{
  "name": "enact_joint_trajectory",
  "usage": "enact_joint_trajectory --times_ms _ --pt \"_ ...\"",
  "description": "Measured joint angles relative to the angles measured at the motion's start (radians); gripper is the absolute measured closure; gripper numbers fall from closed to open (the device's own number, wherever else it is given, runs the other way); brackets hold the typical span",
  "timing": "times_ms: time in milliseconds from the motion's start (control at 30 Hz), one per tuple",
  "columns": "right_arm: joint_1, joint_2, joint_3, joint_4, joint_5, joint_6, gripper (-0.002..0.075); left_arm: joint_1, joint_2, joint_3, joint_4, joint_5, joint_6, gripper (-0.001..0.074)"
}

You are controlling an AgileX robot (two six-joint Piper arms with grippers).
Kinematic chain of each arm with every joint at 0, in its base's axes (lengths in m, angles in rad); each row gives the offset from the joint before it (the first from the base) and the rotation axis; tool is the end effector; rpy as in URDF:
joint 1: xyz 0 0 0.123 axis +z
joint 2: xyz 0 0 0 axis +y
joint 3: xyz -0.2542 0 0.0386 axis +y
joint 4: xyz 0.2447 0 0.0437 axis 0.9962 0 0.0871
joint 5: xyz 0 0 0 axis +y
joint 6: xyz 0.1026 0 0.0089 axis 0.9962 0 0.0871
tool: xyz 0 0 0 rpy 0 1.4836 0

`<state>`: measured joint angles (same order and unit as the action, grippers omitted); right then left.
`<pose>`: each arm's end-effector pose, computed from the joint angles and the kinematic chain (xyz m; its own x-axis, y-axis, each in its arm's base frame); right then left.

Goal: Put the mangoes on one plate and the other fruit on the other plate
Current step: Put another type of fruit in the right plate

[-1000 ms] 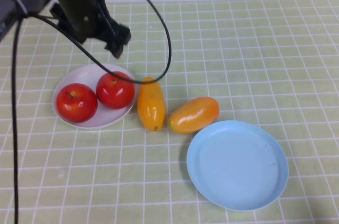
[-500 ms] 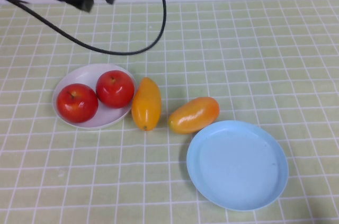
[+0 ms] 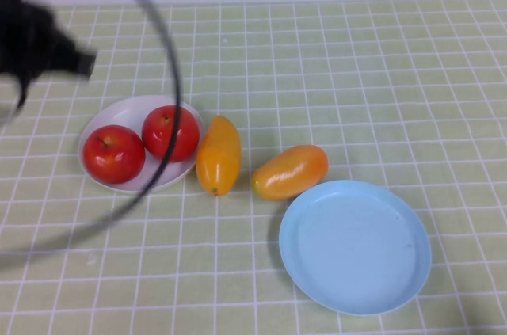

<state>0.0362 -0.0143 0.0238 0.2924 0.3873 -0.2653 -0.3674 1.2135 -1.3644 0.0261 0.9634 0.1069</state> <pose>0.0879 0.0144 0.1695 -0.2911 -0.0040 -0.9567 -0.1382 0.9897 0.0379 0.2431 -0.0912 0.3863 -0.5726 0.3505 -0.7411 0.4168 0.9029 0.1050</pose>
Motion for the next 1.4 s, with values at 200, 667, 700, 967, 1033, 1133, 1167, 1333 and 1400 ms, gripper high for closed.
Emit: enact_joint_trajectory --times_ms 200,667,700,967,1033,1133,1167,1333,1400 --pt "0.0 0.0 0.0 0.0 0.0 0.0 0.0742 0.0 -0.281 0.372 0.006 -0.094 0.0 0.0731" --pt "0.0 0.0 0.0 0.0 0.0 0.0 0.0741 0.0 -0.488 0.642 0.039 -0.089 -0.049 0.0731" --pt "0.0 0.0 0.0 0.0 0.0 0.0 0.0741 0.0 -0.49 0.651 0.039 -0.108 -0.05 0.0731" --pt "0.0 0.0 0.0 0.0 0.0 0.0 0.0741 0.12 -0.713 0.904 -0.017 -0.558 -0.032 0.0731" --pt "0.0 0.0 0.0 0.0 0.0 0.0 0.0741 0.173 -0.797 0.998 -0.033 -0.685 -0.025 0.0731" --pt "0.0 0.0 0.0 0.0 0.0 0.0 0.0742 0.258 -0.942 1.158 -0.043 -0.849 -0.019 0.0731" --pt "0.0 0.0 0.0 0.0 0.0 0.0 0.0742 0.283 -0.989 1.207 -0.043 -0.899 -0.018 0.0731" --pt "0.0 0.0 0.0 0.001 0.0 0.0 0.0742 0.34 -1.166 1.367 -0.048 -1.01 -0.015 0.0731" --pt "0.0 0.0 0.0 0.002 0.0 0.0 0.0741 0.342 -1.209 1.386 -0.05 -0.985 -0.015 0.0731"
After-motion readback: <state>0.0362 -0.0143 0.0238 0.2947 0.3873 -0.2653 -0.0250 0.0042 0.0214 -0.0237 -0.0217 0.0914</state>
